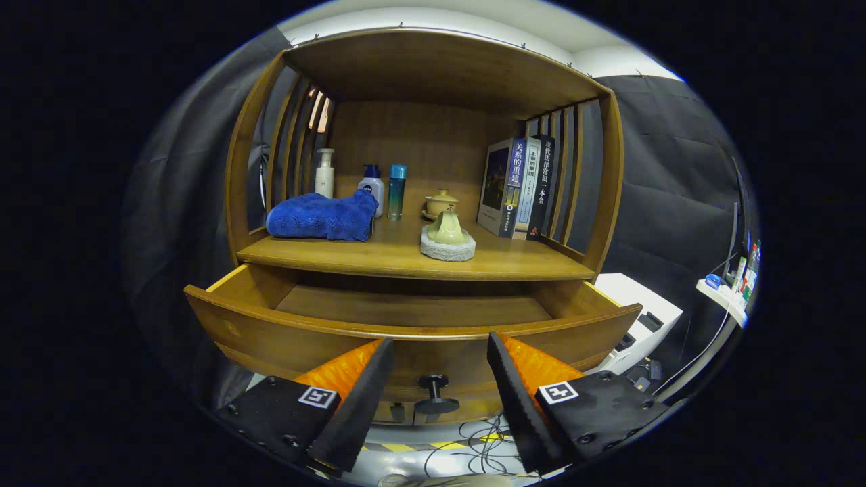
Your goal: Pull open the drawer, take out the items inside it, and place them on the countertop above the cabinet.
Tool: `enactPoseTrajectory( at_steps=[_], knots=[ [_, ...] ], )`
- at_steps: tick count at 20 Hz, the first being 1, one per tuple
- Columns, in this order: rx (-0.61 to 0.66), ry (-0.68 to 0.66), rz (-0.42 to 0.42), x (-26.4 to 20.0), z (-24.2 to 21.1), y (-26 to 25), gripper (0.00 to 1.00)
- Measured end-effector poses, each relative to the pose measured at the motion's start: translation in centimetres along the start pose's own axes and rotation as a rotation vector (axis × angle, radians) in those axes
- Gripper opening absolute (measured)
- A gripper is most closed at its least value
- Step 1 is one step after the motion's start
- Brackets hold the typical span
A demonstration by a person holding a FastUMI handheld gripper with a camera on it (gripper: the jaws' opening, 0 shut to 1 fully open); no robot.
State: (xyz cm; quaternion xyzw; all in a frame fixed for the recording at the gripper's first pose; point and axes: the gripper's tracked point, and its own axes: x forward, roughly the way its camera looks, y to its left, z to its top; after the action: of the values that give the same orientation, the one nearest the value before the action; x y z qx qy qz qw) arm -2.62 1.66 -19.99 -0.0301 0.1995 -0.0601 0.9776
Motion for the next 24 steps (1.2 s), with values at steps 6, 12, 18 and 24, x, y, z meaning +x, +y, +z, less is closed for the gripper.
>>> enactPoseTrajectory(
  at_steps=[6,12,18,24],
  knots=[
    [-0.029,-0.005,-0.014,1.9,0.7,0.2,0.93],
    [-0.063,-0.012,-0.016,3.7,1.4,0.3,0.93],
    [-0.013,0.008,-0.01,5.5,1.9,0.4,0.93],
    [-0.02,0.018,-0.011,6.8,2.3,0.5,0.93]
  ],
)
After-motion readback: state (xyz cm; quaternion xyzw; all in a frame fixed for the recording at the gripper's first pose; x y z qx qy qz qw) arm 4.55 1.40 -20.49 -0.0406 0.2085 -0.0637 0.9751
